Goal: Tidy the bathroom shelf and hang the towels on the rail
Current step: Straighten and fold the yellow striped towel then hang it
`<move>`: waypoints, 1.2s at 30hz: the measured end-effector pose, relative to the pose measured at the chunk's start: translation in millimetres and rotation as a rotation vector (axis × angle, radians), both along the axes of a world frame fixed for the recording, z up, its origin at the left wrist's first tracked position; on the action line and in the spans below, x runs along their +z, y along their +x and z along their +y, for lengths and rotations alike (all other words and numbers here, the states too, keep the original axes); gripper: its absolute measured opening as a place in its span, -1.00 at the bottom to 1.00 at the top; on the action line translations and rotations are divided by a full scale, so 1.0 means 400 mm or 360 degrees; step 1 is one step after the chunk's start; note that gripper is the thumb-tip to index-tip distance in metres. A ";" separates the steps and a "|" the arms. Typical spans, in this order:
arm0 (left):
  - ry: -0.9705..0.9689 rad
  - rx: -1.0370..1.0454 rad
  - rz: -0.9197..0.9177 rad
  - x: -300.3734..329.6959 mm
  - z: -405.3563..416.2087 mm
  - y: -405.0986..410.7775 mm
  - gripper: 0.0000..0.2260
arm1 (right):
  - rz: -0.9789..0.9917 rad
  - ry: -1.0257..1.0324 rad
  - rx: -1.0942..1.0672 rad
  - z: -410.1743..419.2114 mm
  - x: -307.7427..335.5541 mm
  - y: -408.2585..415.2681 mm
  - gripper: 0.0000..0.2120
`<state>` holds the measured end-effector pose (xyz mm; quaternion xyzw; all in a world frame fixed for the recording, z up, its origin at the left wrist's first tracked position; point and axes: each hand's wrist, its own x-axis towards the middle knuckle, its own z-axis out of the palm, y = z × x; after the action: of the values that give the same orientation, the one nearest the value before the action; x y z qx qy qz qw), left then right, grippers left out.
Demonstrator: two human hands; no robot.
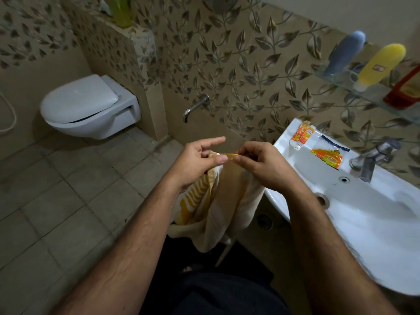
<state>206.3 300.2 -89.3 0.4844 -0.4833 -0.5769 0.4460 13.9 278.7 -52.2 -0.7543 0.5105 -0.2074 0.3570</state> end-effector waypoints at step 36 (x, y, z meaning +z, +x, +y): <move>0.0048 0.0456 -0.0223 -0.014 -0.020 0.033 -0.97 | -0.0012 0.0010 -0.0025 0.014 0.042 -0.046 -0.88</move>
<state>219.4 292.2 -95.0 0.5940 -0.4305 -0.4794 0.4817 -4.7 284.5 -35.6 -0.7484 0.5156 -0.2114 0.3597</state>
